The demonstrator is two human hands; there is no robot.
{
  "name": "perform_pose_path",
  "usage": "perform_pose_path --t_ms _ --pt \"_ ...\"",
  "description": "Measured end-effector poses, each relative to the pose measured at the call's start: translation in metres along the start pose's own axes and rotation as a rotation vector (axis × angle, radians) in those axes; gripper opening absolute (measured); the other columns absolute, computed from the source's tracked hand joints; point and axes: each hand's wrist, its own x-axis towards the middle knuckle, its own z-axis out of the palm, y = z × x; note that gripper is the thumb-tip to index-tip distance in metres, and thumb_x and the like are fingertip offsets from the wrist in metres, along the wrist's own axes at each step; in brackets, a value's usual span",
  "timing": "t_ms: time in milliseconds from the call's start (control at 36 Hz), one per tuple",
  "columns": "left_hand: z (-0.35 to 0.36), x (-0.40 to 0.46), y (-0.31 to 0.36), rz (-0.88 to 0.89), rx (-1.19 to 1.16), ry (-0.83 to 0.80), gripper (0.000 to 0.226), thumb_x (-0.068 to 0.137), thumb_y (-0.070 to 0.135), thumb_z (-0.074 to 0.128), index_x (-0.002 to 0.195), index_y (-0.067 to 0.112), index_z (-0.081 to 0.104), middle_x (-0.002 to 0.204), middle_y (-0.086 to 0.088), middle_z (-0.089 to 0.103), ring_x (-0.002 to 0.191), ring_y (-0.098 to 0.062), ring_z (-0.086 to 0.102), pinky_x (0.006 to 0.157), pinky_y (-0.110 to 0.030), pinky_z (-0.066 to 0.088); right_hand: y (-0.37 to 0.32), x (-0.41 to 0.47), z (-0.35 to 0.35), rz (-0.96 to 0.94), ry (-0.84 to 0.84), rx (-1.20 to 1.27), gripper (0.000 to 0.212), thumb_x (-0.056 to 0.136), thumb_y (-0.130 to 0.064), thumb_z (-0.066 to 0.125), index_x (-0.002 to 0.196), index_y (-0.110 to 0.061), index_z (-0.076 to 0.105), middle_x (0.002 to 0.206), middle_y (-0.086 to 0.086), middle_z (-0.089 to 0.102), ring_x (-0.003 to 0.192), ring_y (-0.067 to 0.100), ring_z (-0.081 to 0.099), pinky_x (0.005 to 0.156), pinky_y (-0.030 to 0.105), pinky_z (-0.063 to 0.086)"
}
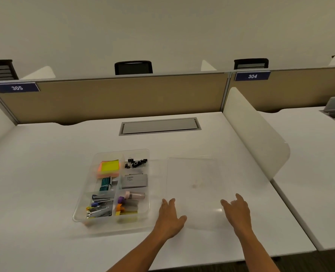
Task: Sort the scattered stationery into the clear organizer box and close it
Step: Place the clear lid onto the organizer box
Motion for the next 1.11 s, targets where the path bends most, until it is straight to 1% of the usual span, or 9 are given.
perform_pose_path --t_ms 83,139,278,333,444,667,806,972,1111 --pt "-0.003 -0.001 0.003 0.008 -0.005 -0.016 0.082 0.091 0.046 0.057 0.154 0.02 0.011 0.162 -0.011 -0.005 0.149 -0.027 0.007 0.119 -0.038 0.019 -0.004 -0.006 -0.005 -0.05 0.003 0.159 0.059 0.09 -0.023 0.061 0.145 -0.012 0.04 0.104 0.005 0.065 0.079 0.025 0.071 0.088 0.044 0.053" --pt "-0.005 -0.002 0.005 0.018 0.002 -0.035 0.08 0.091 0.05 0.055 0.153 0.021 0.013 0.162 -0.011 -0.002 0.149 -0.028 0.007 0.12 -0.04 0.018 -0.009 -0.011 -0.008 -0.064 -0.011 0.29 0.05 0.093 -0.015 0.058 0.14 -0.015 0.044 0.099 0.005 0.064 0.07 0.024 0.072 0.085 0.043 0.056" --pt "-0.016 -0.004 0.016 0.03 0.003 -0.066 0.08 0.089 0.06 0.051 0.151 0.021 0.02 0.16 -0.008 0.016 0.146 -0.027 0.02 0.115 -0.04 0.026 -0.029 -0.022 -0.017 -0.025 -0.083 0.601 0.039 0.093 -0.001 0.051 0.13 -0.014 0.046 0.104 0.014 0.068 0.076 0.032 0.074 0.074 0.044 0.061" --pt "-0.023 -0.005 0.021 0.03 -0.032 -0.075 0.08 0.088 0.062 0.051 0.15 0.021 0.022 0.158 -0.006 0.023 0.143 -0.026 0.028 0.114 -0.038 0.03 -0.036 -0.027 -0.019 -0.053 -0.095 0.625 0.038 0.094 -0.002 0.051 0.13 -0.013 0.046 0.104 0.012 0.07 0.076 0.033 0.074 0.081 0.051 0.059" --pt "-0.036 -0.009 0.038 0.041 -0.098 -0.079 0.08 0.087 0.066 0.05 0.15 0.022 0.024 0.157 -0.005 0.027 0.141 -0.025 0.033 0.113 -0.038 0.033 -0.05 -0.038 -0.025 -0.102 -0.107 0.667 0.039 0.094 -0.008 0.059 0.13 -0.015 0.046 0.104 0.007 0.072 0.078 0.031 0.074 0.077 0.047 0.059" --pt "-0.074 -0.022 0.101 0.21 -0.238 -0.005 0.071 0.089 0.066 0.044 0.147 0.029 0.028 0.156 0.002 0.031 0.138 -0.022 0.038 0.107 -0.037 0.036 -0.076 -0.06 -0.029 -0.296 -0.089 0.651 0.029 0.1 -0.015 0.055 0.126 -0.021 0.046 0.111 0.002 0.072 0.084 0.024 0.074 0.077 0.044 0.061" --pt "-0.092 -0.033 0.139 0.343 -0.284 0.049 0.071 0.088 0.066 0.041 0.148 0.033 0.024 0.159 0.005 0.023 0.143 -0.022 0.03 0.11 -0.041 0.034 -0.092 -0.077 -0.019 -0.433 -0.132 0.626 0.026 0.1 -0.014 0.052 0.121 -0.028 0.045 0.121 -0.003 0.067 0.105 0.015 0.069 0.083 0.043 0.06" --pt "-0.111 -0.049 0.16 0.436 -0.44 0.078 0.088 0.073 0.07 0.052 0.149 0.036 0.02 0.16 0.009 0.02 0.144 -0.022 0.027 0.111 -0.044 0.033 -0.111 -0.103 -0.003 -0.655 -0.19 0.534 0.023 0.102 -0.027 0.046 0.118 -0.037 0.034 0.122 -0.029 0.053 0.111 -0.007 0.06 0.084 0.013 0.052" --pt "-0.119 -0.057 0.162 0.466 -0.517 0.194 0.069 0.088 0.045 0.062 0.146 0.037 0.024 0.154 0.009 0.031 0.138 -0.021 0.037 0.107 -0.043 0.039 -0.119 -0.113 0.009 -0.748 -0.156 0.381 0.032 0.099 -0.035 0.043 0.125 -0.046 0.028 0.136 -0.021 0.05 0.117 -0.007 0.056 0.095 0.014 0.048"
